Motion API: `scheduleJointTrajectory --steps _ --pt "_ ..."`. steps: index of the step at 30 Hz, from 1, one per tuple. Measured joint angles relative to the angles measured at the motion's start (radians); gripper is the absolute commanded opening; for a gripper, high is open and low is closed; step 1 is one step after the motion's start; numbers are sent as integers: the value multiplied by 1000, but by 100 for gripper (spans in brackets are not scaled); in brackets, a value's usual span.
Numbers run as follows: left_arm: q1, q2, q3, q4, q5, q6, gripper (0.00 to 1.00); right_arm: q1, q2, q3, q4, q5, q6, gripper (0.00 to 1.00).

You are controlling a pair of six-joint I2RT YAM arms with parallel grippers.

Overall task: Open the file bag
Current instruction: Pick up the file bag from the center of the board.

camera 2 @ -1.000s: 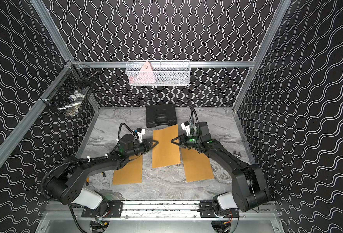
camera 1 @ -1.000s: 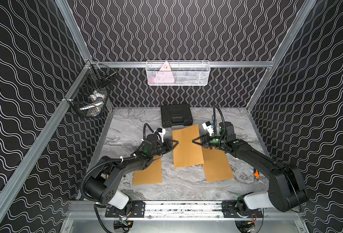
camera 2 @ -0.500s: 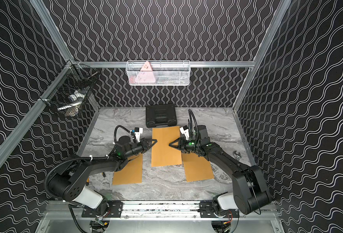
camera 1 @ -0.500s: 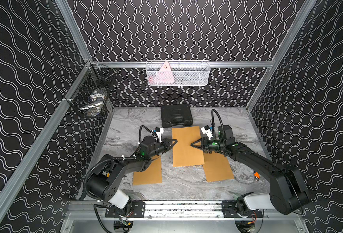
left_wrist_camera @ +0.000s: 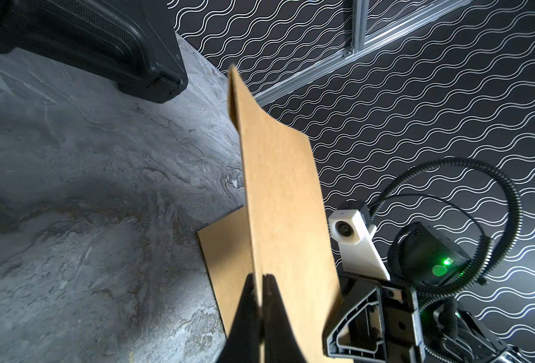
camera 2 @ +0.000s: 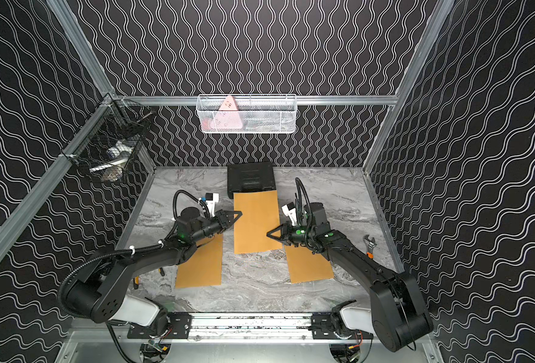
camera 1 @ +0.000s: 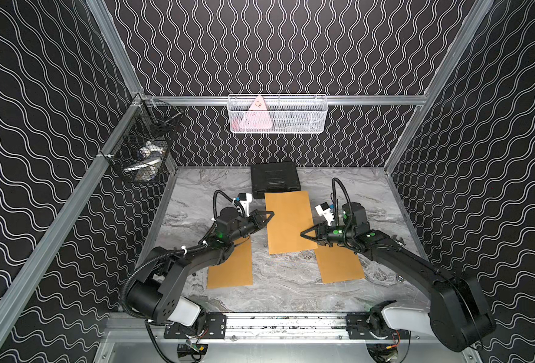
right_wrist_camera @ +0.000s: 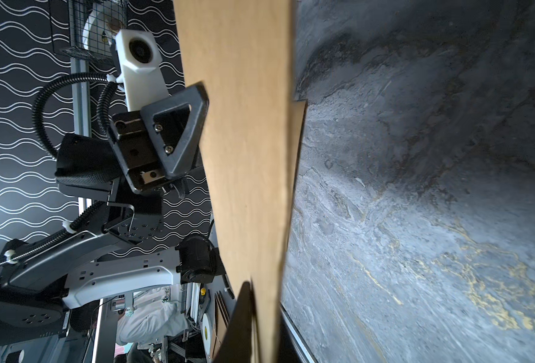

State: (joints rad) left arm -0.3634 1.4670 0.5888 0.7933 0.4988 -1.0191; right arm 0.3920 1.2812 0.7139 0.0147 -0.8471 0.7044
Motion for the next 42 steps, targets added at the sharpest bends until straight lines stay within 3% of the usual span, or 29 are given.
scheduleJointTrajectory --steps 8,16,17,27,35,42 --pt "3 -111 51 -222 -48 132 42 1 -50 81 -134 45 -80 1" --pt "2 -208 103 -502 -129 274 96 6 -62 110 -254 104 -143 0" --pt "2 -214 113 -543 -145 292 99 6 -62 117 -264 112 -150 0" --pt "-25 -260 283 -919 -354 413 99 105 -25 171 -360 259 -220 0" --pt "-136 -199 510 -1223 -592 501 99 219 -8 181 -398 419 -239 0" --pt "-237 -95 688 -1370 -719 523 99 352 49 242 -426 589 -249 0"
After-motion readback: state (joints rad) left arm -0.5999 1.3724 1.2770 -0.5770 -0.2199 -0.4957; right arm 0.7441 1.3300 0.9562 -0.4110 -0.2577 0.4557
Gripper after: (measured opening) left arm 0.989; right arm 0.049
